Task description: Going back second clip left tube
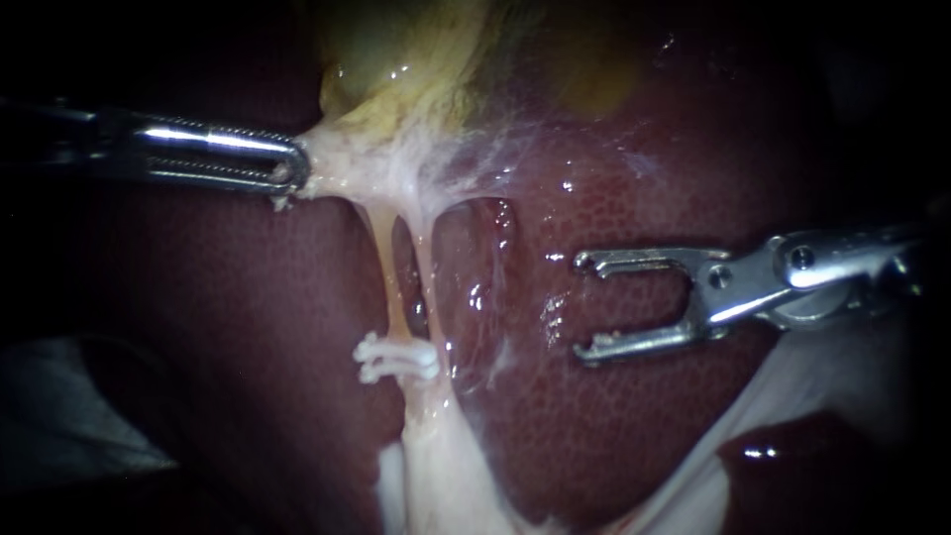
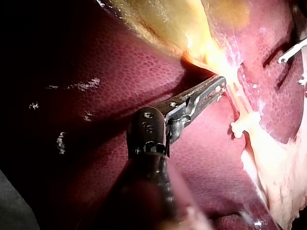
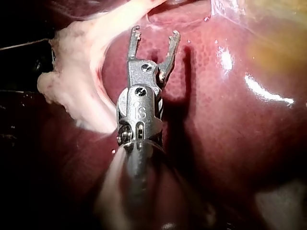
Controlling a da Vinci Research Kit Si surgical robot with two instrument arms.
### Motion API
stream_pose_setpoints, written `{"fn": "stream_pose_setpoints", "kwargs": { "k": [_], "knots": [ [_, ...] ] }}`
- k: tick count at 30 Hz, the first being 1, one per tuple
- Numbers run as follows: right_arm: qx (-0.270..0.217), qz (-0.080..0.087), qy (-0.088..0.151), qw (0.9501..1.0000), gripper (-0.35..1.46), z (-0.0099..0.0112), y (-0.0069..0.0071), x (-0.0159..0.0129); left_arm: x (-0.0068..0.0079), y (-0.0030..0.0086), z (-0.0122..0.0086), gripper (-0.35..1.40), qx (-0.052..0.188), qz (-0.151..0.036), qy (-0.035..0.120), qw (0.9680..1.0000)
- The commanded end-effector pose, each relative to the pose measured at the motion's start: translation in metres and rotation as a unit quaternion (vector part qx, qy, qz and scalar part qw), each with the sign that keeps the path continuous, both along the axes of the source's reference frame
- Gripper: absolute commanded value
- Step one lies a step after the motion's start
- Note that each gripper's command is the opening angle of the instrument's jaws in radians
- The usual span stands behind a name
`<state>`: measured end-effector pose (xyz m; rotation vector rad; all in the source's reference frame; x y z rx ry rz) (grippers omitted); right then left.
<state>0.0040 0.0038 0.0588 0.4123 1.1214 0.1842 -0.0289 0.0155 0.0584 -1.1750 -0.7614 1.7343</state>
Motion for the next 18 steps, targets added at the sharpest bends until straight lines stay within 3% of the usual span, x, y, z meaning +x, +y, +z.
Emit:
{"fn": "stream_pose_setpoints", "kwargs": {
  "k": [1, 8, 11, 18],
  "knots": [
    [-0.002, -0.002, -0.002, 1.0, 0.5, 0.0, 0.0, -0.0001, -0.0002, -0.0002, 0.0003, -0.35, -0.001, 0.0, 0.001, 1.0],
    [-0.005, -0.005, -0.004, 1.0, 0.5, -0.0001, -0.0001, -0.0002, -0.0031, -0.0015, 0.0035, -0.35, -0.005, 0.002, 0.003, 1.0],
    [-0.005, -0.006, -0.005, 1.0, 0.5, -0.0002, -0.0002, -0.0003, -0.0038, -0.0015, 0.0046, -0.35, -0.005, 0.007, 0.003, 1.0],
    [-0.005, -0.007, -0.005, 1.0, 0.5, -0.0004, -0.0003, -0.0004, -0.0039, -0.0014, 0.0049, -0.35, -0.002, 0.006, 0.003, 1.0]
  ]
}}
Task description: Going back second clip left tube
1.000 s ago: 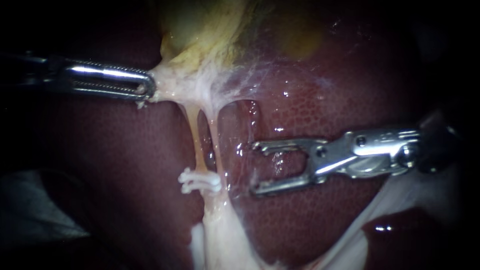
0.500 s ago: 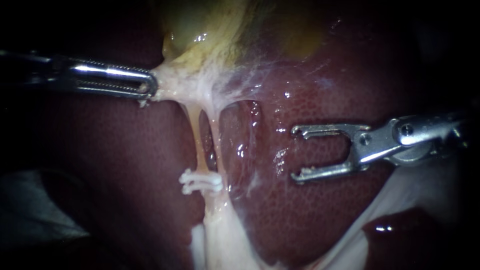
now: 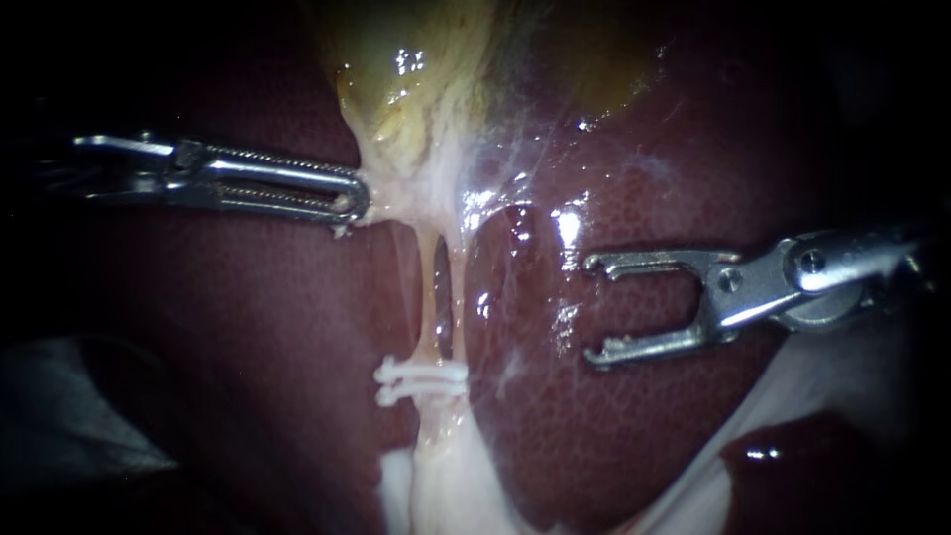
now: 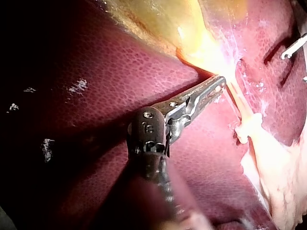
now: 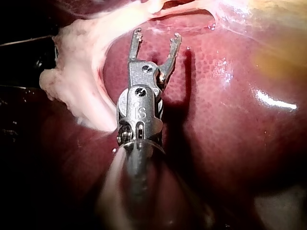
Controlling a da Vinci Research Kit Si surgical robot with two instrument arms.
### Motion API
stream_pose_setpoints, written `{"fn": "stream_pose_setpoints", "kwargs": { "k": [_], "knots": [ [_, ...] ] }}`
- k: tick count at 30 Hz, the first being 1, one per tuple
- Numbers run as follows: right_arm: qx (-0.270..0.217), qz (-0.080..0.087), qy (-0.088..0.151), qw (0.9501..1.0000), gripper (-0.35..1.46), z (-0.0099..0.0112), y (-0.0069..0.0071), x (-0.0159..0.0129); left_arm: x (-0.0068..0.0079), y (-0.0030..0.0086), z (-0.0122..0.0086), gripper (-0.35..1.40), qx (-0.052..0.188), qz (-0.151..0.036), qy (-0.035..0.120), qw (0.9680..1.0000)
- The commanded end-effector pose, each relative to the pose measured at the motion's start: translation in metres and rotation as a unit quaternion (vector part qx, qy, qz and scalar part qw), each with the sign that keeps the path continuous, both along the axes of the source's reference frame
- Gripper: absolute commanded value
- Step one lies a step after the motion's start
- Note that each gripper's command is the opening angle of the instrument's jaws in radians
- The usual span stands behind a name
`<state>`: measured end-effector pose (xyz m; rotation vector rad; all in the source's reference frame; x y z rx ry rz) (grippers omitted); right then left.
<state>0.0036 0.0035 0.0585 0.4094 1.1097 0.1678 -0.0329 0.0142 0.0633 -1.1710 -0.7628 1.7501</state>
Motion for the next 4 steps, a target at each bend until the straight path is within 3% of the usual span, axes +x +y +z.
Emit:
{"fn": "stream_pose_setpoints", "kwargs": {
  "k": [1, 4],
  "knots": [
    [0.0, 0.0, 0.0, 1.0, 0.5, 0.0, 0.0, 0.0, 0.0001, 0.0, -0.0001, -0.35, 0.0, 0.0, 0.0, 1.0],
    [0.002, -0.003, 0.003, 1.0, 0.5, -0.0002, -0.0002, 0.0005, 0.0005, 0.0002, -0.0004, -0.35, 0.002, 0.001, -0.001, 1.0]
  ]
}}
